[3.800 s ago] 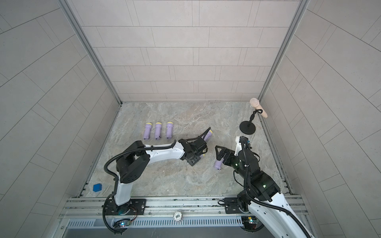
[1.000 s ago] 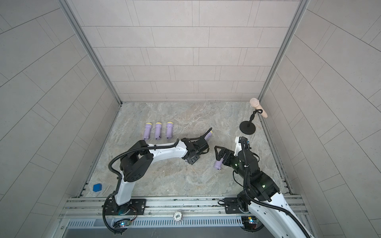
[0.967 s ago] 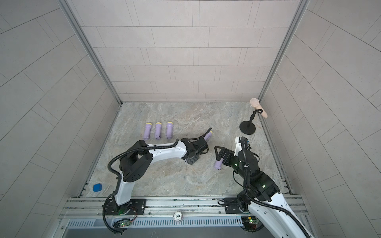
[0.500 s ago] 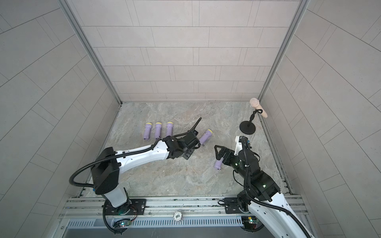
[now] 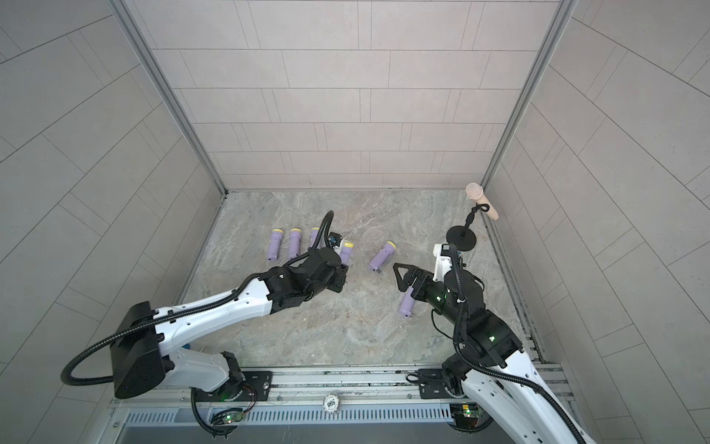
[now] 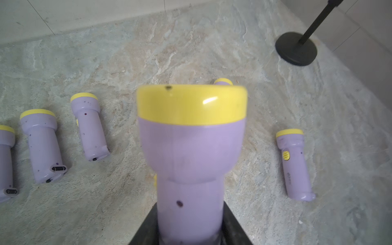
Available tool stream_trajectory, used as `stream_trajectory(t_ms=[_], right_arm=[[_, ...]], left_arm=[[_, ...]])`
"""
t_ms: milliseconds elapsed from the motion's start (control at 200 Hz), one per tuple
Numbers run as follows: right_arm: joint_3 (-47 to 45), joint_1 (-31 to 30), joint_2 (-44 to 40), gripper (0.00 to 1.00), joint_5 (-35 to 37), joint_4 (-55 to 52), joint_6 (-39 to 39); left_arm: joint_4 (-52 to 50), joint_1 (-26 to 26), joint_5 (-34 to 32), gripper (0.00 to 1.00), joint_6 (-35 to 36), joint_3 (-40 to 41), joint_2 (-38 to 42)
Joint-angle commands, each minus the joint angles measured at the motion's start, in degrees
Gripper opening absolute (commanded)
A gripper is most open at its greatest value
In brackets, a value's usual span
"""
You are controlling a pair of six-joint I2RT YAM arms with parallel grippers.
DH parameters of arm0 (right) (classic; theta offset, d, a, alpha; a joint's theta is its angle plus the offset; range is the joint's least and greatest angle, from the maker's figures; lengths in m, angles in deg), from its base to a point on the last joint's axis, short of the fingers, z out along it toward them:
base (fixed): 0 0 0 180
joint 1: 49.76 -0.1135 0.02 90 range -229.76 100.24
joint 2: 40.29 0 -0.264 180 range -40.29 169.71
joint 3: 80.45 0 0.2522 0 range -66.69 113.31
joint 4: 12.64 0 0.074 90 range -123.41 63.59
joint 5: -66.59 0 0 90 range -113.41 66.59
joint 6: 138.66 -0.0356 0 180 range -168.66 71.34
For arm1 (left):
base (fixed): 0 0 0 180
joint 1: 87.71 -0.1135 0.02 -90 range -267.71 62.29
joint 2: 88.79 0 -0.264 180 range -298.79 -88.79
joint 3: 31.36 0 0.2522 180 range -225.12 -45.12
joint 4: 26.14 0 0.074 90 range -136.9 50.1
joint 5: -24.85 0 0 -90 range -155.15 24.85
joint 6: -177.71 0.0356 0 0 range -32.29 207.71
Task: Close the plug at the bottom of the flashlight
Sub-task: Pick up the flashlight from the center of the board.
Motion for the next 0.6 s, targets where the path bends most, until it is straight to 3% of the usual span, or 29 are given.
stream_trajectory(t_ms=[0,235,595], right_arm=[[1.51,0.09,0.49,0.99,-0.91,2.79,-0.07],[1.14,0.09,2.27,1.00,-1.33,6.90,-3.61],[-2.72,0.09,-1.81,1.00,-1.29,11.67,-11.55]], left_arm=[[7.78,-0.67,0.14,0.00,-4.14,0.95,2.96],[17.69,-1.14,-0.21,0.00,-10.28,8.27,7.28],[24.22,-1.48,2.94,0.00,-15.86,11.42,9.35]])
